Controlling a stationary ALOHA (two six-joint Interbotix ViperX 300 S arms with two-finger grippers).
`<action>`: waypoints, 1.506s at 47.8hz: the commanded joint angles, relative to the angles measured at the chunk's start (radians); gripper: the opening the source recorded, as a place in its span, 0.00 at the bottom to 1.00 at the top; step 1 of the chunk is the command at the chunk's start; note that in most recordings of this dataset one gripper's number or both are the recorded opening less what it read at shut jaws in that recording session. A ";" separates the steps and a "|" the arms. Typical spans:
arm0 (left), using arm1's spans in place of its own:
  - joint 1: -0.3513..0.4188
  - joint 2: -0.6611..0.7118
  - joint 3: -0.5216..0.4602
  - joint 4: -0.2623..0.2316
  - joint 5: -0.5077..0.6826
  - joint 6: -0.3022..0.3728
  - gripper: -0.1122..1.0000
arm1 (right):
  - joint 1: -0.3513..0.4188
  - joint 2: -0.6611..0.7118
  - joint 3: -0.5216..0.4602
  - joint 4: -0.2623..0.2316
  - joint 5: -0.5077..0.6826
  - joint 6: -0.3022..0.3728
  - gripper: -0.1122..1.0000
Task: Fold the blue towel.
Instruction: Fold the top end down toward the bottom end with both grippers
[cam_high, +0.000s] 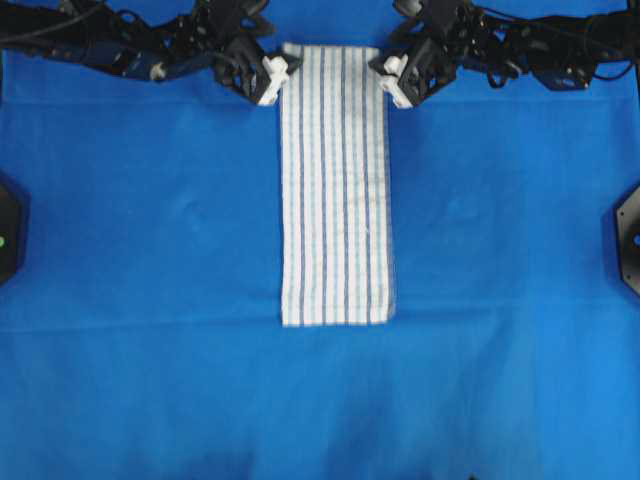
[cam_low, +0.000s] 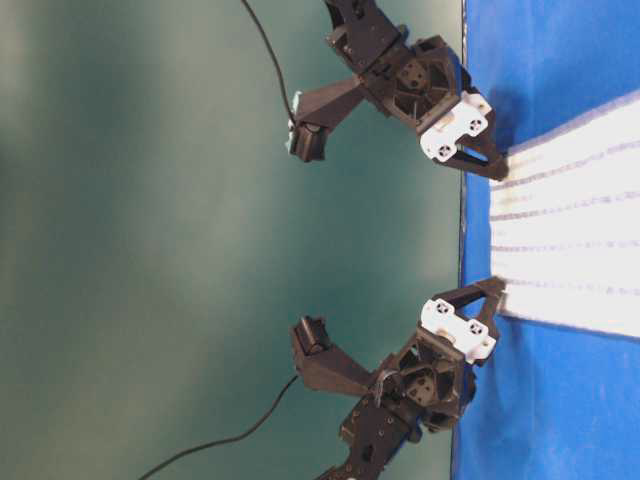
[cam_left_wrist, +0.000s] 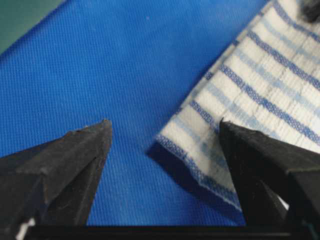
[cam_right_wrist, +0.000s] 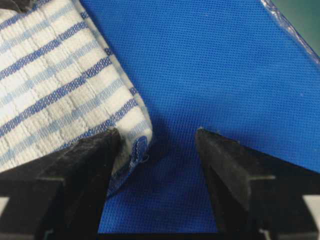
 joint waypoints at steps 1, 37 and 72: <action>-0.002 -0.008 -0.012 0.002 -0.002 0.002 0.80 | 0.003 -0.015 -0.018 -0.002 -0.005 -0.002 0.67; 0.008 -0.026 -0.051 0.002 0.035 0.087 0.12 | 0.005 -0.021 -0.026 0.005 -0.005 0.015 0.16; 0.031 -0.057 -0.130 0.002 0.149 0.129 0.12 | -0.040 -0.075 -0.046 0.009 0.008 0.023 0.16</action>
